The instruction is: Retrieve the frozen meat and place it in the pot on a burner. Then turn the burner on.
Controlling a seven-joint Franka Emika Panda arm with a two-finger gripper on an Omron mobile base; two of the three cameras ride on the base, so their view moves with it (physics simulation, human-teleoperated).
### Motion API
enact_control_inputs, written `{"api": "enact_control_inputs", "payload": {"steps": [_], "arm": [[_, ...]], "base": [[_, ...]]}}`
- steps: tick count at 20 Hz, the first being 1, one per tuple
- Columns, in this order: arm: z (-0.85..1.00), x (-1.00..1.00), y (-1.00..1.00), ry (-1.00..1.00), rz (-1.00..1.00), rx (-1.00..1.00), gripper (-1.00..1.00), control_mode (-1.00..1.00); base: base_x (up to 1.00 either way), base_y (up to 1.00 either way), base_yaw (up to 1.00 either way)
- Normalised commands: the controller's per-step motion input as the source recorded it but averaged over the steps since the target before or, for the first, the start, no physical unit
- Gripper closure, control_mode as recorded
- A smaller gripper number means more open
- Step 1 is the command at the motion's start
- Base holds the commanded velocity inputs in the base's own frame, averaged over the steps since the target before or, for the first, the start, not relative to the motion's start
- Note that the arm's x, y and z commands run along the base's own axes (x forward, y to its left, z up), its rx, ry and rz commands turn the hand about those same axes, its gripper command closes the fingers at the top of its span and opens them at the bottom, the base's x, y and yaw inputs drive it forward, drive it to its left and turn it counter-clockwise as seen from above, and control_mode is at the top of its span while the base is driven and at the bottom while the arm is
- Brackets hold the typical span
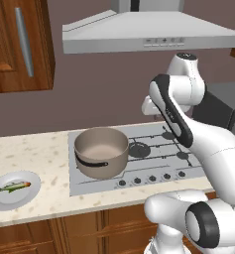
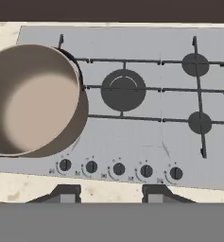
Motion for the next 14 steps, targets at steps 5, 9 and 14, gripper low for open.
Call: {"api": "enact_control_inputs", "payload": {"steps": [5,9,14], "arm": [[0.00,-0.27,0.02,-0.01,0.01,0.00,-1.00,-1.00],[0.00,-0.61,0.01,-0.13,0.03,0.00,-1.00,-1.00],[0.00,-0.54,0.00,-0.15,0.01,0.00,-1.00,-1.00]], "base": [[0.00,0.00,0.00],[0.00,0.00,0.00],[0.00,0.00,0.00]]}}
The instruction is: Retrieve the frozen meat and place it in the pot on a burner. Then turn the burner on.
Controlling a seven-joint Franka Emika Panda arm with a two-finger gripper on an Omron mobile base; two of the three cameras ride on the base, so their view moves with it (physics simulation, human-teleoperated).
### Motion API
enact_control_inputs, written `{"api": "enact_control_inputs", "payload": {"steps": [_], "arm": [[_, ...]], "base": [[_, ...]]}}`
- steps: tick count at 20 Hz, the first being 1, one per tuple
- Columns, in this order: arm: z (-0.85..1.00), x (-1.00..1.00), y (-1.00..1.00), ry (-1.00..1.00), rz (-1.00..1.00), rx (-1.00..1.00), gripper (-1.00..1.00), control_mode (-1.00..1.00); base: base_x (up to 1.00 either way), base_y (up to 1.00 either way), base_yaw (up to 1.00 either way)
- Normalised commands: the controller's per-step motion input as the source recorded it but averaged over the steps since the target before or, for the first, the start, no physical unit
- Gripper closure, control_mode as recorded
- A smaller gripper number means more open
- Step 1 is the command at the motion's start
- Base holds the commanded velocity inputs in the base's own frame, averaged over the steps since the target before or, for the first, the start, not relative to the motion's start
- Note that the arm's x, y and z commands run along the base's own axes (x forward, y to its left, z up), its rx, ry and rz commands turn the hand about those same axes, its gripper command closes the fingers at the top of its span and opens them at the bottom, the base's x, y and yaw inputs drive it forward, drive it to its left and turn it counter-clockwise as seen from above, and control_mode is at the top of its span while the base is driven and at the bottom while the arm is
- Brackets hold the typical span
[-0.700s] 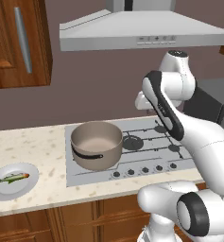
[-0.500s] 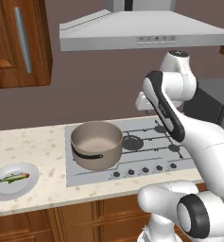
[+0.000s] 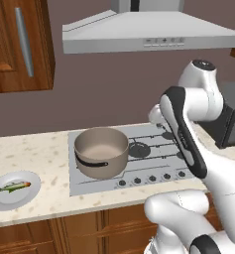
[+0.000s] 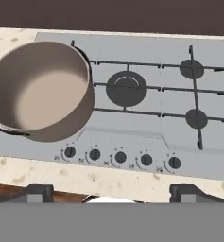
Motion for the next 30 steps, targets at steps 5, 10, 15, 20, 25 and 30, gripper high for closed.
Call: {"api": "enact_control_inputs", "payload": {"steps": [5,10,15,20,25,30], "arm": [[0.00,-0.42,0.10,-0.11,0.04,0.00,-1.00,-1.00],[0.02,-0.03,0.38,0.01,0.15,0.00,-1.00,-1.00],[0.01,0.00,0.53,0.09,0.19,-0.02,-1.00,-1.00],[0.00,0.02,0.66,0.08,0.14,-0.04,-1.00,-1.00],[0.00,0.07,0.69,0.04,0.14,-0.05,-1.00,-1.00],[-0.01,0.12,0.63,0.06,0.14,-0.03,-1.00,-1.00]], "base": [[0.00,0.00,0.00],[0.00,0.00,0.00],[0.00,0.00,0.00],[0.00,0.00,0.00],[0.00,0.00,0.00],[0.00,0.00,0.00]]}}
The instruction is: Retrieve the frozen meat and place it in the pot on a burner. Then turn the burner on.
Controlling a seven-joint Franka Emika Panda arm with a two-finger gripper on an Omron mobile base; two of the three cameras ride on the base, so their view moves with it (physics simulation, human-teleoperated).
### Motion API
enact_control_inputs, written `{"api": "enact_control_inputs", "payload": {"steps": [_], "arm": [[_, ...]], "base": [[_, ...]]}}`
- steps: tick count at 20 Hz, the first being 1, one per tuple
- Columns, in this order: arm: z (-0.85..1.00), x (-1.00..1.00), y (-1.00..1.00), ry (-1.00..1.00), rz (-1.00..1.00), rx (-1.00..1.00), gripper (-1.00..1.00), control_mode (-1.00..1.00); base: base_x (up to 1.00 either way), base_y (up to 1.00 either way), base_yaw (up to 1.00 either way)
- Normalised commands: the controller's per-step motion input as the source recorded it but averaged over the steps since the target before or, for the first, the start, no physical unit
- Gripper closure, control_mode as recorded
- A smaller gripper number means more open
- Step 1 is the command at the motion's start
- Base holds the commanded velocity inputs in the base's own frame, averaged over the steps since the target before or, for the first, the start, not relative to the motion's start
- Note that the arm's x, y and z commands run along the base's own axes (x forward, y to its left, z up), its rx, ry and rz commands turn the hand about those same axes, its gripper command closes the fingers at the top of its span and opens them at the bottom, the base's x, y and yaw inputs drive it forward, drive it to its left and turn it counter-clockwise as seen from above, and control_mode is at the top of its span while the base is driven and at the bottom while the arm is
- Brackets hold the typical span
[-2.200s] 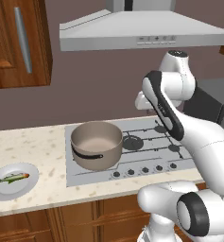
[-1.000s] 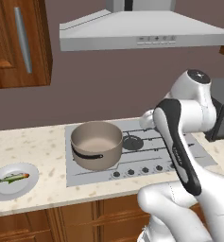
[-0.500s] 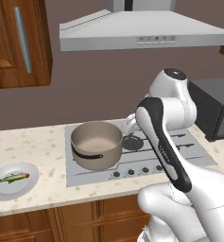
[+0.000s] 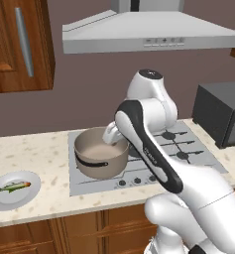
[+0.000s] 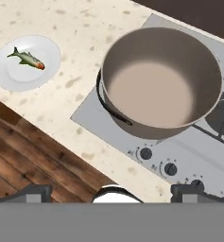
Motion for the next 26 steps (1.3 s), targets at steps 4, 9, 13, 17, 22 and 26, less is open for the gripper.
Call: {"api": "enact_control_inputs", "payload": {"steps": [4,9,13,17,22,26], "arm": [[-0.10,0.10,0.51,0.05,0.12,-0.02,-1.00,-1.00],[-0.24,0.06,0.36,0.06,0.08,0.00,-1.00,-1.00],[-0.26,0.00,0.37,0.00,0.08,0.00,-1.00,-1.00],[-0.19,0.00,0.44,0.00,0.10,0.00,-1.00,-1.00],[-0.12,0.00,0.45,0.00,0.11,0.00,-1.00,-1.00],[-0.16,0.00,0.48,0.00,0.11,-0.01,-1.00,-1.00]], "base": [[0.00,0.00,0.00],[0.00,0.00,0.00],[0.00,0.00,0.00],[0.00,0.00,0.00],[0.00,0.00,0.00],[0.00,0.00,0.00]]}}
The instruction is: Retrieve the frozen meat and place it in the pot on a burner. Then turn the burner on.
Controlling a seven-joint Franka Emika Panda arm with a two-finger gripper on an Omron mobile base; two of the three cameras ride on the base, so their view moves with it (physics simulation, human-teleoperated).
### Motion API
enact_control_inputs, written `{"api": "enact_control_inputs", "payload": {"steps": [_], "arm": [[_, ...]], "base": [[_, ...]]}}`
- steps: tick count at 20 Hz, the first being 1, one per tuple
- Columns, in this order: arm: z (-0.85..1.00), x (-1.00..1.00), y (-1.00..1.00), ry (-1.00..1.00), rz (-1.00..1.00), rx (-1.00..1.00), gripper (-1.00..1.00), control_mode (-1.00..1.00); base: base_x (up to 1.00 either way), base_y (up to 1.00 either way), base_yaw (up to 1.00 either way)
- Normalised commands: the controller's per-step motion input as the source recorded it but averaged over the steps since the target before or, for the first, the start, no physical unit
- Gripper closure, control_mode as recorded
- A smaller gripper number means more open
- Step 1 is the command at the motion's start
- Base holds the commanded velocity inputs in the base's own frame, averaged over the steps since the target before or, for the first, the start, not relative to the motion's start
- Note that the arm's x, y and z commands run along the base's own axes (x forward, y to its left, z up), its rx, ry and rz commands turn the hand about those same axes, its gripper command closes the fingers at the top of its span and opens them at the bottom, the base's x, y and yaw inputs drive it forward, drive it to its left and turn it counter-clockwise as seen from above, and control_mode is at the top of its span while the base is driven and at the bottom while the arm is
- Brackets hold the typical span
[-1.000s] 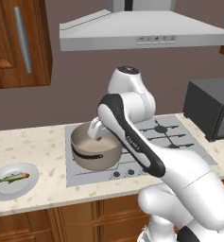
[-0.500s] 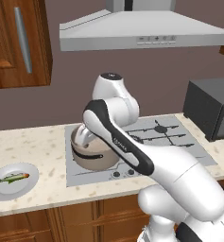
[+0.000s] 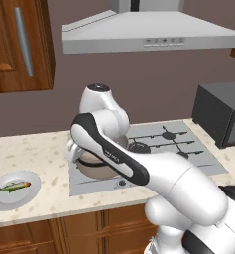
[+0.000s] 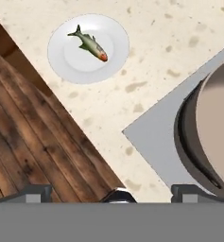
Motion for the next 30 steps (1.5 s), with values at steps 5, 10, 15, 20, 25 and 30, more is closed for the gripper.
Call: {"api": "enact_control_inputs", "payload": {"steps": [5,10,15,20,25,30], "arm": [[-0.19,0.00,0.47,0.00,0.10,-0.03,-1.00,-1.00],[-0.19,0.00,0.31,0.03,0.07,-0.03,-1.00,-1.00],[-0.25,0.04,0.31,0.07,0.03,-0.05,-1.00,-1.00],[-0.22,0.01,0.31,0.08,0.03,-0.04,-1.00,-1.00],[-0.17,0.03,0.33,0.09,0.04,-0.04,-1.00,-1.00],[-0.15,0.08,0.31,0.08,0.03,-0.03,-1.00,-1.00]], "base": [[0.00,0.00,0.00],[0.00,0.00,0.00],[0.00,0.00,0.00],[0.00,0.00,0.00],[0.00,0.00,0.00],[0.00,0.00,0.00]]}}
